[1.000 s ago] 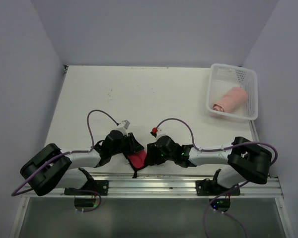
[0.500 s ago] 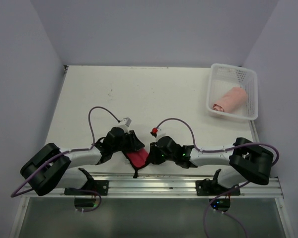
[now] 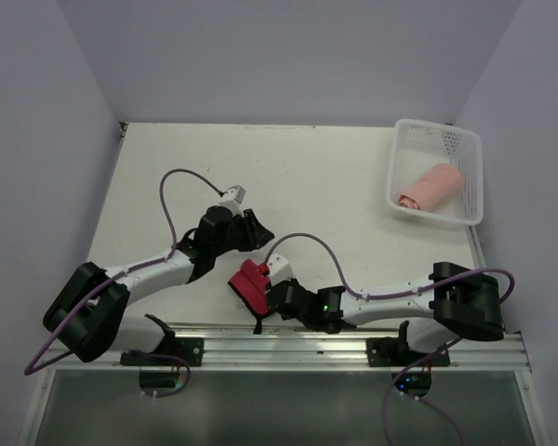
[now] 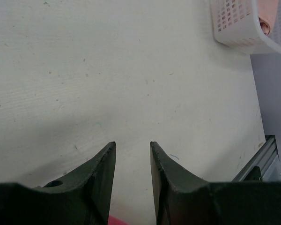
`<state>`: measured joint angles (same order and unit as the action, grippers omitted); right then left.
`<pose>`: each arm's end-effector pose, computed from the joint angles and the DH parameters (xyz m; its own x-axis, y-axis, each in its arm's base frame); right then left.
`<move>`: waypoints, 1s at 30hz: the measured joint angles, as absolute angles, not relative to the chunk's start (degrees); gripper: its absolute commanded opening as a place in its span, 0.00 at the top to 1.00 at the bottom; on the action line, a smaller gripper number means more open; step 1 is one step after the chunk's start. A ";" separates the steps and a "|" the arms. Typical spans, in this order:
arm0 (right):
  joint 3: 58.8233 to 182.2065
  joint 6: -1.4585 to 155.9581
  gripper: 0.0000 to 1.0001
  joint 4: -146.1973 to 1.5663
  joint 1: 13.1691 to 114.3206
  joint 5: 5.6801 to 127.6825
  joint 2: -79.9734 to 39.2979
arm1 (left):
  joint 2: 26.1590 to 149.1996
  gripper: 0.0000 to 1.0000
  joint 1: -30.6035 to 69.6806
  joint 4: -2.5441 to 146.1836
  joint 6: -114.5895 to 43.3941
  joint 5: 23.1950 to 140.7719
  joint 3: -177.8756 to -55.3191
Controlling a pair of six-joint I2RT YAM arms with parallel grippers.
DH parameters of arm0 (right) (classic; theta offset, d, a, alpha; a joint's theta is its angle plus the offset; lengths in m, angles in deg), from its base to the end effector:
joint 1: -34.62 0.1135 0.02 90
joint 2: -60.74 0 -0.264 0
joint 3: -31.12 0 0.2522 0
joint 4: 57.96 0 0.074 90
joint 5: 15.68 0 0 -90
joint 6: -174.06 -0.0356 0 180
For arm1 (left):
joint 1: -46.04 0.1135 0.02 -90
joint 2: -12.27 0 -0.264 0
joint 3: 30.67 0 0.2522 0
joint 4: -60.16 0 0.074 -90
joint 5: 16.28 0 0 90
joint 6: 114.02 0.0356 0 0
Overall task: Roll the towels
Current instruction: Roll the towel
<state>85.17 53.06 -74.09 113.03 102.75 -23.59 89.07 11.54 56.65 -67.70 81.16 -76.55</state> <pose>0.0737 0.2751 0.1728 -0.5345 -0.3516 -0.7686 -0.6069 0.7925 0.0595 0.2225 -0.1585 0.1906 -0.7277 -0.3308 -0.6008 0.2127 0.7240 -0.6562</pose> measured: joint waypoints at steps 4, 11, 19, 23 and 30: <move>89.28 54.70 1.00 -78.48 116.50 108.82 -27.57 | 89.18 0.61 11.54 56.95 -67.76 82.08 -76.77; 99.42 57.21 1.00 -86.70 122.17 118.68 -36.73 | 88.39 0.61 11.54 57.00 -67.94 83.77 -75.80; 111.16 60.84 1.00 -97.00 127.06 126.94 -47.68 | 85.46 0.61 11.54 57.89 -68.20 84.75 -73.60; 115.21 62.50 1.00 -101.28 128.72 129.41 -52.18 | 82.01 0.61 11.54 58.70 -68.97 85.14 -71.30; 118.70 66.15 1.00 -106.48 131.04 132.12 -56.29 | 76.13 0.61 11.54 59.64 -70.47 85.93 -67.50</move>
